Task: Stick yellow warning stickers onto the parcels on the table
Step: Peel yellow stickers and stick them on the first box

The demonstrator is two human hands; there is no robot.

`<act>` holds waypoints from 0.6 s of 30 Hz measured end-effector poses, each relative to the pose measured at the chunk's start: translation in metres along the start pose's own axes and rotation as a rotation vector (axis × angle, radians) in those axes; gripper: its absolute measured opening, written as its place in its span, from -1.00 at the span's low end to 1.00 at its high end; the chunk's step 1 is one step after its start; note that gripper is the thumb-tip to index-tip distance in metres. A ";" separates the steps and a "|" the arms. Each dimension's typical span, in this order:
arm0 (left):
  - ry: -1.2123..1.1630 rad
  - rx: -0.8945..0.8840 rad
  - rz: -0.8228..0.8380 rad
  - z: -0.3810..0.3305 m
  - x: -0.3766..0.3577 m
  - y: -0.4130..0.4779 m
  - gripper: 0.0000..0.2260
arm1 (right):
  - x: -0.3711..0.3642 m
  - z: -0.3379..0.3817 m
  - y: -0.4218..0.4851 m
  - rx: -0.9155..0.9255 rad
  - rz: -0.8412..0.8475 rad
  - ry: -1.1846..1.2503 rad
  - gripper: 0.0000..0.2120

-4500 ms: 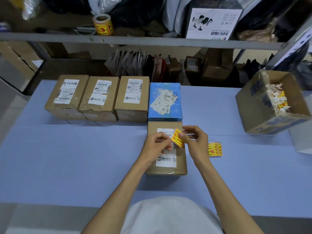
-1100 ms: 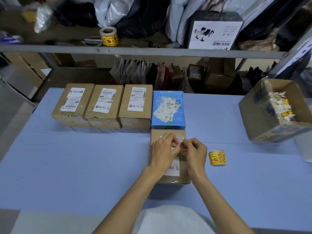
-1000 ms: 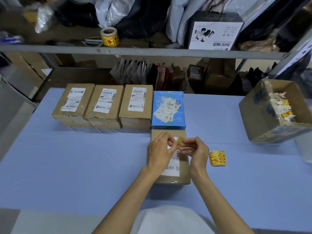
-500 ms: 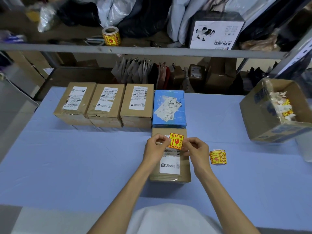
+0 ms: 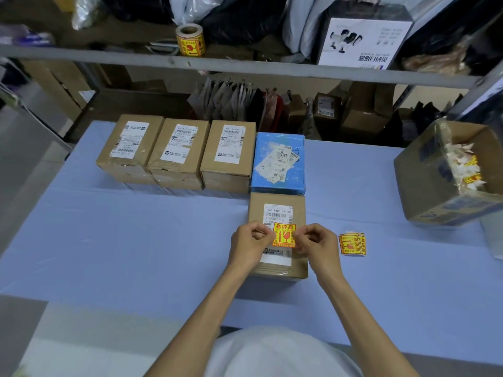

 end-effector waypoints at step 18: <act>0.226 -0.058 -0.041 0.020 0.009 -0.011 -0.71 | -0.008 -0.012 -0.014 0.133 -0.041 -0.225 -0.73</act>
Point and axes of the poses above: each hand's wrist, its own y-axis towards the middle knuckle, its own x-axis out of the back of the hand, z = x × y, the point moved 6 cm from there along y, towards the middle knuckle, and after that the axes turned 8 degrees about -z, right-handed, at the moved point
